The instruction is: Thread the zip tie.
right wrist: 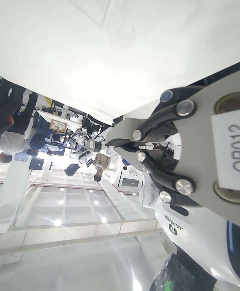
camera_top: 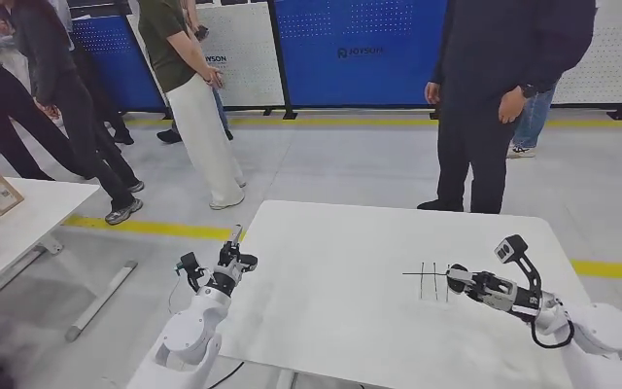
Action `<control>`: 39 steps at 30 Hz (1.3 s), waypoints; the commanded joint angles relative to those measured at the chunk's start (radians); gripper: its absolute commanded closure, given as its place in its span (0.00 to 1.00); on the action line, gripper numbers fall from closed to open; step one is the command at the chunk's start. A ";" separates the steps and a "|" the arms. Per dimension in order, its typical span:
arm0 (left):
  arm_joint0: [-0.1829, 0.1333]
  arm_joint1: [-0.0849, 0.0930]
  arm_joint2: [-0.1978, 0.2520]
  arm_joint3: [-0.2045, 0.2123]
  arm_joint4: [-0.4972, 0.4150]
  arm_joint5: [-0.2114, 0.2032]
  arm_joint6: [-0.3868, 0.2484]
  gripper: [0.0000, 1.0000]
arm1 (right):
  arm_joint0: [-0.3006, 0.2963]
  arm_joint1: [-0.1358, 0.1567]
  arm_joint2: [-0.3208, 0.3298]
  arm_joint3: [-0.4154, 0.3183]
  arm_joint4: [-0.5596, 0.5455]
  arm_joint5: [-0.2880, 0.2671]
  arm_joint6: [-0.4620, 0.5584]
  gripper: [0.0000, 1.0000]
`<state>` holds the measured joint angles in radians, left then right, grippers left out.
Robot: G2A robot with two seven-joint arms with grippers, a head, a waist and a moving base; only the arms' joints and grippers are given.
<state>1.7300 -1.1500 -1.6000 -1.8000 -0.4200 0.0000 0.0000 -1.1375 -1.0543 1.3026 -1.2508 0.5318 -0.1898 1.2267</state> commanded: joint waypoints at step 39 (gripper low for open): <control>-0.028 -0.003 0.263 -0.068 0.338 -0.048 -0.266 0.00 | -0.078 -0.031 -0.081 -0.087 0.020 -0.104 -0.237 1.00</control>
<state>1.7054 -1.1518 -1.3490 -1.8701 -0.0882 -0.0477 -0.2657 -1.2159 -1.0844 1.2258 -1.3356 0.5658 -0.2917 1.0092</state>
